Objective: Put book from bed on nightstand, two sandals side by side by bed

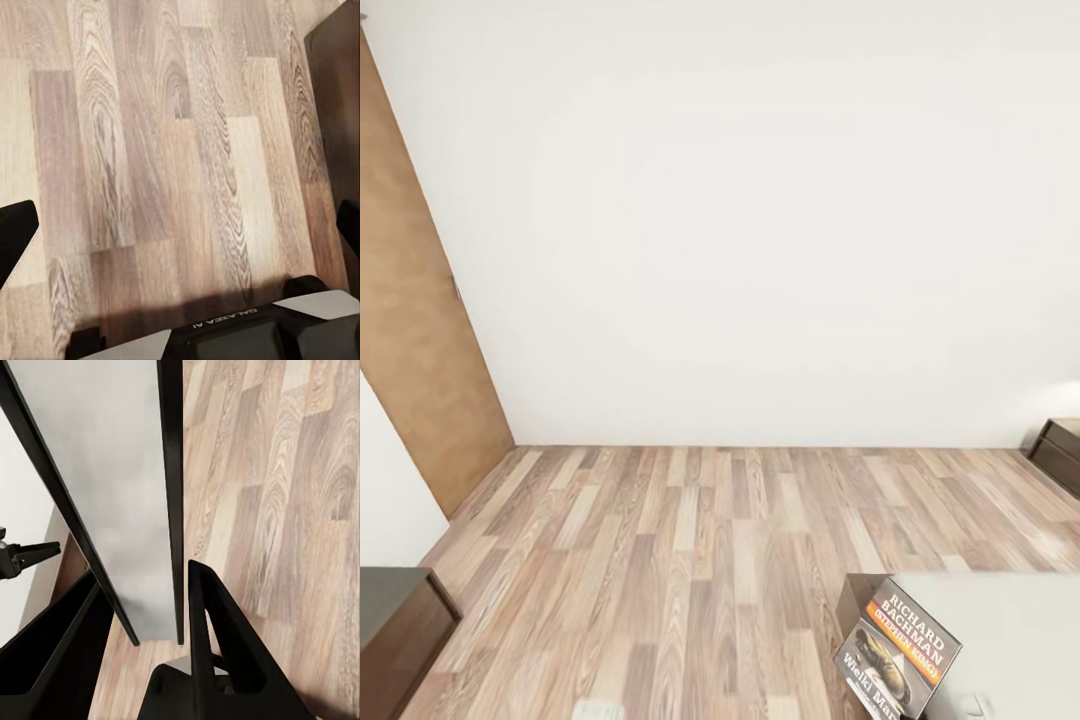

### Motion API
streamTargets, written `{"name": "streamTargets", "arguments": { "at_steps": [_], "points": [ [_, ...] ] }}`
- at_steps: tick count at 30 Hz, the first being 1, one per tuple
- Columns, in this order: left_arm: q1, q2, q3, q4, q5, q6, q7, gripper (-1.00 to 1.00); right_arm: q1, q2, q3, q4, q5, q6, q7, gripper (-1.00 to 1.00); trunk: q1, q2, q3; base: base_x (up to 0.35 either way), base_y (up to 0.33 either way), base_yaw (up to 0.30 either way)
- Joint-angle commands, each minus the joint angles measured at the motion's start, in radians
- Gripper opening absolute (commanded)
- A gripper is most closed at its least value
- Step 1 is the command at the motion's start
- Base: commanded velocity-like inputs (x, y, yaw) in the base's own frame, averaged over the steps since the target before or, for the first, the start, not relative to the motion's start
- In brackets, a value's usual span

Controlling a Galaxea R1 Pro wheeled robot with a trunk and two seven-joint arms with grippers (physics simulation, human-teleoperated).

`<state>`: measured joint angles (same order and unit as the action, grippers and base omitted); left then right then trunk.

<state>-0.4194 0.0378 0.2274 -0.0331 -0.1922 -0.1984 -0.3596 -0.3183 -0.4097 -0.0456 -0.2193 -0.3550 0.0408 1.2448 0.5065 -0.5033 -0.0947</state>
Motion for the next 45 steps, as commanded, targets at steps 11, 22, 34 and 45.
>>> {"name": "streamTargets", "arguments": {
  "at_steps": [11,22,34,45],
  "points": [
    [-0.001,-0.004,0.006,0.01,-0.105,0.0,-0.004,1.0,-0.001,0.0,-0.008,0.0,0.0,0.004,0.004,-1.0,0.001,-0.002,-0.002,0.245,0.0,0.0],
    [0.064,-0.001,0.009,0.012,-0.12,-0.001,-0.001,1.0,-0.001,0.0,-0.011,0.0,-0.001,0.005,0.005,-1.0,0.001,-0.002,-0.002,0.226,0.0,0.0],
    [0.135,0.002,0.014,0.012,-0.114,-0.007,-0.001,1.0,-0.001,0.0,-0.011,0.0,-0.001,0.004,0.004,-1.0,0.001,-0.002,-0.002,0.206,0.0,0.0],
    [0.136,0.016,0.015,0.012,-0.052,-0.018,-0.001,1.0,-0.001,0.0,-0.012,0.0,-0.001,0.004,0.005,-1.0,0.001,-0.002,-0.002,0.283,0.0,0.0]
  ]
}}
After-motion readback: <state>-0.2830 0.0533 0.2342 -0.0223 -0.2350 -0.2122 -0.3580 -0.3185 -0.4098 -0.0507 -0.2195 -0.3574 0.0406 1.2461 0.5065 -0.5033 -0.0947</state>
